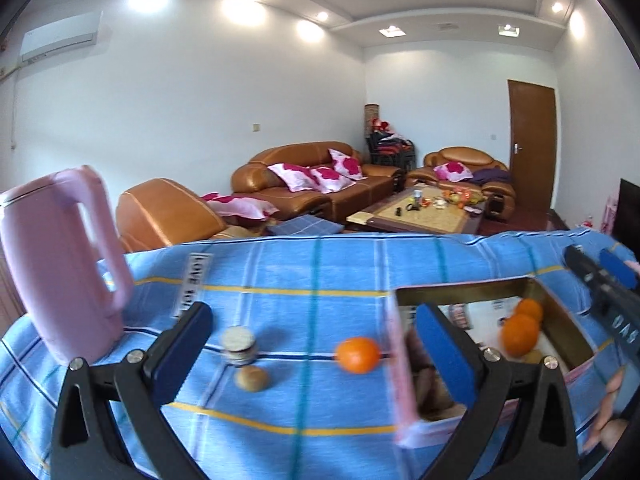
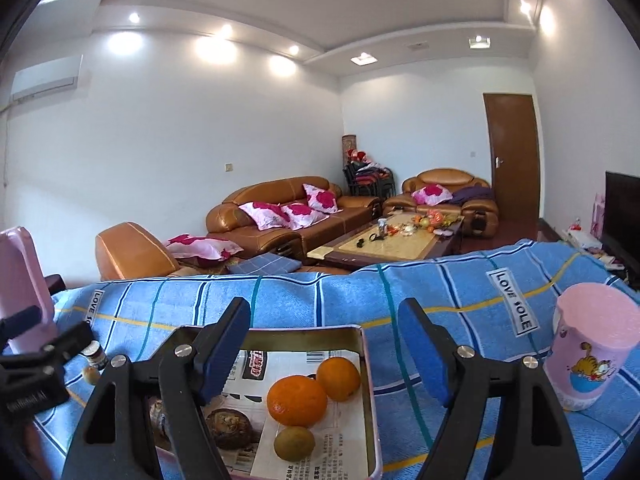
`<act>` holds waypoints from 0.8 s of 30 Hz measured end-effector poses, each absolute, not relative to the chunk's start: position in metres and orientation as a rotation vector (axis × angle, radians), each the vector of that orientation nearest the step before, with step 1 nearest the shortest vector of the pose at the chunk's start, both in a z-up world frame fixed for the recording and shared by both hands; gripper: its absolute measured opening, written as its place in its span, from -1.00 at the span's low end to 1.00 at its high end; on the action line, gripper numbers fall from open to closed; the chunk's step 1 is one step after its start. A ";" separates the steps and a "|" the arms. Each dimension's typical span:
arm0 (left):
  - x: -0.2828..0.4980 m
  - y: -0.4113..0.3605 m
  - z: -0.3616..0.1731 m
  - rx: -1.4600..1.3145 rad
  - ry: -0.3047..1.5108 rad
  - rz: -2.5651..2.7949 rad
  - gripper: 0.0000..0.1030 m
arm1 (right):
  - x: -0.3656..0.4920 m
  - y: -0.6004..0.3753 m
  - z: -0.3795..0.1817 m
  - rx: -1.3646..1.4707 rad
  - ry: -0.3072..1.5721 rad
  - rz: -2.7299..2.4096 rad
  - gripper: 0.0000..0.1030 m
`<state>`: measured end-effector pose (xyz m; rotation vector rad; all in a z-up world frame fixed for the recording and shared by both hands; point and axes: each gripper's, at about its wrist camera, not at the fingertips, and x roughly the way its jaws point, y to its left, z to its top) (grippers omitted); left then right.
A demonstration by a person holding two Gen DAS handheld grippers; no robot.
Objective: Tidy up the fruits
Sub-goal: 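Withdraw both grippers from the tin box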
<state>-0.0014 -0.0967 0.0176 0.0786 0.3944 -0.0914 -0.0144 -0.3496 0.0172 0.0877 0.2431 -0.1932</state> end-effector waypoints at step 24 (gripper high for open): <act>0.017 -0.015 -0.004 0.006 0.458 -0.038 1.00 | -0.008 -0.275 0.007 0.095 0.383 -0.161 0.51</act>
